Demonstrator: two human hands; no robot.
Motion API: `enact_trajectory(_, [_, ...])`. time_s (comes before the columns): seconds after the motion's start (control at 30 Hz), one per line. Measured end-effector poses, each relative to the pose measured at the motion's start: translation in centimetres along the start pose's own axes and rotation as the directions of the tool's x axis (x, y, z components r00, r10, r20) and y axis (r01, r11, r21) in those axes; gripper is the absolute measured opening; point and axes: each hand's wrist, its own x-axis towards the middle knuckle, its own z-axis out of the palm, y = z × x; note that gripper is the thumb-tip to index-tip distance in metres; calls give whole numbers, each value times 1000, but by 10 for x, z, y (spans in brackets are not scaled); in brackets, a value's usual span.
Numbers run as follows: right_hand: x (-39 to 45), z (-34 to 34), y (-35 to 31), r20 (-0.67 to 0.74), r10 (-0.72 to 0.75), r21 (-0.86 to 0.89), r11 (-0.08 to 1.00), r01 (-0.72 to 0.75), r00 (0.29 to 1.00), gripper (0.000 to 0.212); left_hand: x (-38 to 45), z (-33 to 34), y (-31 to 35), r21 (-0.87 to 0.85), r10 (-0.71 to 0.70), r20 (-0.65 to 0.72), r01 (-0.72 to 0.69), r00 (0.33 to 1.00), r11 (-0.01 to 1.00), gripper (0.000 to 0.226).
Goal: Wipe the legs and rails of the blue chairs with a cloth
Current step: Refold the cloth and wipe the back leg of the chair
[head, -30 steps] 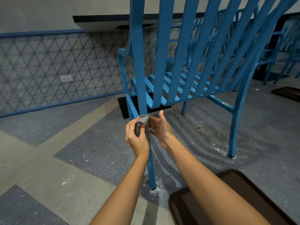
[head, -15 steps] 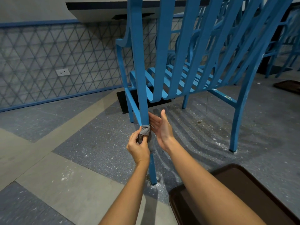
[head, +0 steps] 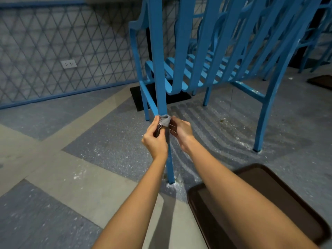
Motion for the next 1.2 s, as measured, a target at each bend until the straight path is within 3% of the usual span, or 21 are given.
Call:
enact_trajectory(0.17, [-4, -4, 8, -8, 35, 75, 997, -34, 999, 26, -13, -7, -24, 62, -116, 7, 115, 993, 991, 41])
enact_trajectory(0.67, [-7, -13, 26, -13, 2, -17, 1000, -2, 1000, 28, -28, -19, -46, 257, -265, 80, 237, 961, 937, 39])
enact_trajectory(0.9, [-3, -16, 26, 24, -3, -3, 1000, 3, 1000, 19, -17, -10, -17, 115, -113, -30, 116, 993, 987, 37])
enact_trajectory(1.2, [8, -17, 34, -72, -10, 4, 1000, 10, 997, 24, -5, 2, -10, 204, -22, -12, 24, 1000, 979, 43])
